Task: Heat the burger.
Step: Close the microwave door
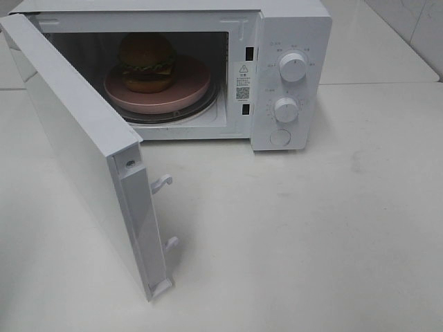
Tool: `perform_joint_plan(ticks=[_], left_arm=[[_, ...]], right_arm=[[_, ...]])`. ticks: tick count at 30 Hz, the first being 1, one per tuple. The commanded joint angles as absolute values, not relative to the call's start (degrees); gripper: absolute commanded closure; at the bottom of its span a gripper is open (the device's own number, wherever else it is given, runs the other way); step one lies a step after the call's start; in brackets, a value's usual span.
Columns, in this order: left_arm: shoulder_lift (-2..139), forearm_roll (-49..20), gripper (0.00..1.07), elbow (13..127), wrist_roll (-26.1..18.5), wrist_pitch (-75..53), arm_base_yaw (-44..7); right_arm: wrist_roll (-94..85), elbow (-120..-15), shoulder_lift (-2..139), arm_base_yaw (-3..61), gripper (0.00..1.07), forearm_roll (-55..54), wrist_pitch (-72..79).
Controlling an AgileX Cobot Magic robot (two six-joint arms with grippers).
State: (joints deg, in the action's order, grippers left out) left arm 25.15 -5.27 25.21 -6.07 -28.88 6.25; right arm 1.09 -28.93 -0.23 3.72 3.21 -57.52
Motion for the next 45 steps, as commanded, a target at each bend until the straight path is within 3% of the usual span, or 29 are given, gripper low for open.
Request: perform_joint_plan(ticks=[1, 7, 14, 15, 17, 18, 19, 20, 21, 22, 23, 25, 26, 27, 29, 38, 44, 45], left_arm=[[28.8, -7.5, 1.07, 22.3, -10.3, -18.1, 6.3], [35.0, -12.5, 1.07, 17.8, -13.9, -1.3, 6.3], [41.5, -10.2, 1.07, 13.9, -12.3, 14.6, 6.3], [43.5, -7.0, 1.07, 13.1, -9.1, 17.8, 6.3], [44.7, -4.5, 1.07, 12.7, -6.8, 19.4, 6.3], [46.7, 1.7, 1.07, 12.1, -1.8, 22.6, 6.3], [46.7, 1.7, 1.07, 12.1, -1.8, 22.6, 6.3], [49.0, 7.6, 1.07, 12.1, 3.8, 24.4, 6.3], [50.4, 10.7, 1.07, 12.1, 6.4, 25.2, 6.3], [50.4, 10.7, 1.07, 12.1, 6.4, 25.2, 6.3], [52.8, 15.7, 1.07, 12.1, 10.4, 27.1, 6.3], [53.9, 17.7, 1.07, 12.1, 12.0, 28.3, 6.3], [56.6, 22.7, 1.07, 12.1, 15.8, 31.5, 6.3], [56.6, 22.7, 1.07, 12.1, 15.8, 31.5, 6.3], [61.8, 31.3, 1.07, 12.1, 21.0, 39.2, 6.3], [68.9, 34.3, 1.07, 13.0, 24.2, 46.8, 6.1], [72.9, 30.7, 1.07, 14.0, 19.1, 47.0, -1.7], [74.8, 26.1, 1.07, 14.2, 16.9, 47.3, -4.6]], right_arm=[[1.1, -28.8, -2.0, 3.4, 0.32, 3.6, -56.8], [1.1, -28.8, -2.0, 3.4, 0.32, 3.6, -56.8], [1.1, -28.8, -2.0, 3.4, 0.32, 3.6, -56.8], [1.1, -28.8, -2.0, 3.4, 0.32, 3.6, -56.8], [1.1, -28.8, -2.0, 3.4, 0.32, 3.6, -56.8], [1.1, -28.8, -2.0, 3.4, 0.32, 3.6, -56.8], [1.1, -28.8, -2.0, 3.4, 0.32, 3.6, -56.8], [1.1, -28.8, -2.0, 3.4, 0.32, 3.6, -56.8], [1.1, -28.8, -2.0, 3.4, 0.32, 3.6, -56.8], [1.1, -28.8, -2.0, 3.4, 0.32, 3.6, -56.8], [1.1, -28.8, -2.0, 3.4, 0.32, 3.6, -56.8], [1.1, -28.8, -2.0, 3.4, 0.32, 3.6, -56.8], [1.1, -28.8, -2.0, 3.4, 0.32, 3.6, -56.8], [1.1, -28.8, -2.0, 3.4, 0.32, 3.6, -56.8], [1.1, -28.8, -2.0, 3.4, 0.32, 3.6, -56.8], [1.1, -28.8, -2.0, 3.4, 0.32, 3.6, -56.8], [1.1, -28.8, -2.0, 3.4, 0.32, 3.6, -56.8], [1.1, -28.8, -2.0, 3.4, 0.32, 3.6, -56.8]])
